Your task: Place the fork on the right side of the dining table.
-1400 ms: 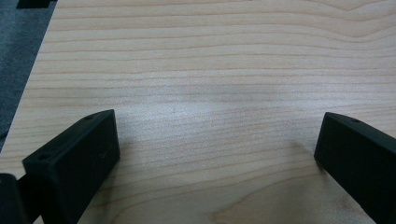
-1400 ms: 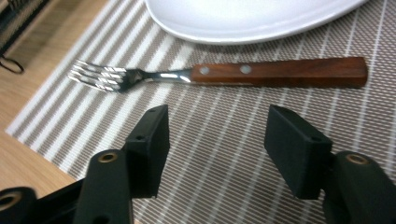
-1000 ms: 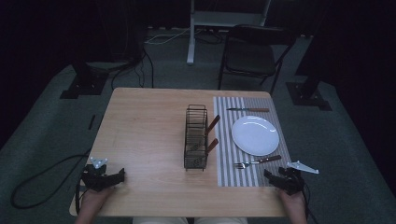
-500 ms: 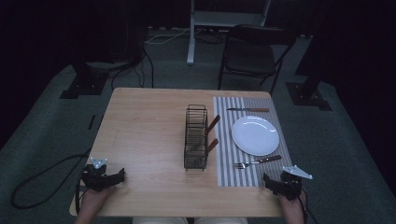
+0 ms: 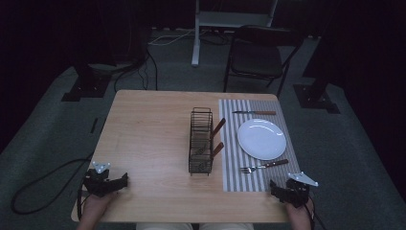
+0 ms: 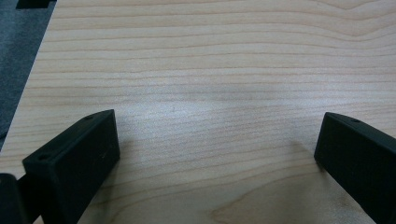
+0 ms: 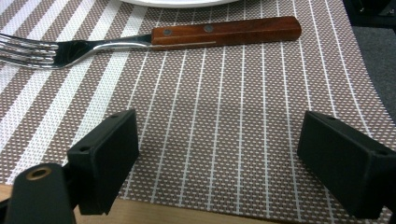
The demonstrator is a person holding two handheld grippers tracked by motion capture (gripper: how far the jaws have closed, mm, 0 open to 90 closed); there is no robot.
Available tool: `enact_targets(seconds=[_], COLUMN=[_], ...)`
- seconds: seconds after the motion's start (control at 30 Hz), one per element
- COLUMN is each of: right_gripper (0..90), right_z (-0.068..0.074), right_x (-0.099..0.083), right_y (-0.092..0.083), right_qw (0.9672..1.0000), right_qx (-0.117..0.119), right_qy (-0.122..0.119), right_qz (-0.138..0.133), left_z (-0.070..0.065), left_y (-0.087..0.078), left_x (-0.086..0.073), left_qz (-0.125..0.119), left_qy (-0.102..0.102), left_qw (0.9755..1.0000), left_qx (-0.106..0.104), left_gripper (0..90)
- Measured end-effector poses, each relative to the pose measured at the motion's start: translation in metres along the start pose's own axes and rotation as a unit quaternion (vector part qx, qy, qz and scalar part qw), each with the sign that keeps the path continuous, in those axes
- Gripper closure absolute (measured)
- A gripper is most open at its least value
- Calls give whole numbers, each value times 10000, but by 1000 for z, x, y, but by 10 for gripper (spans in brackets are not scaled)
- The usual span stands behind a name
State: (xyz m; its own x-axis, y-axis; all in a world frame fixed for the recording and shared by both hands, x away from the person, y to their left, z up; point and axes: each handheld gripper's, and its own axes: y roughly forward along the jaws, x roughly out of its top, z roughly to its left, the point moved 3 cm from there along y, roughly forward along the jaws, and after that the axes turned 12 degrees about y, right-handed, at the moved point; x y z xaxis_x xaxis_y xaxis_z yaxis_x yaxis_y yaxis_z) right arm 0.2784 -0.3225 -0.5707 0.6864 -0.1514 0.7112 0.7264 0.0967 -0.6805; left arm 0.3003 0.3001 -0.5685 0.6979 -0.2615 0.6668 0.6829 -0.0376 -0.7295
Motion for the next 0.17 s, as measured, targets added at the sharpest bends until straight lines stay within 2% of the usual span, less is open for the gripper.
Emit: enact_targets(seconds=[0.17], right_gripper=[123], right_z=[-1], right_x=[0], right_y=[0], right_qw=[10000], right_qx=[14], right_qy=[22], right_qz=[5], left_z=[0], left_y=[0], left_x=[0], left_qz=[1], left_qy=[-4], left_qw=[10000], left_qx=[0], left_gripper=[4])
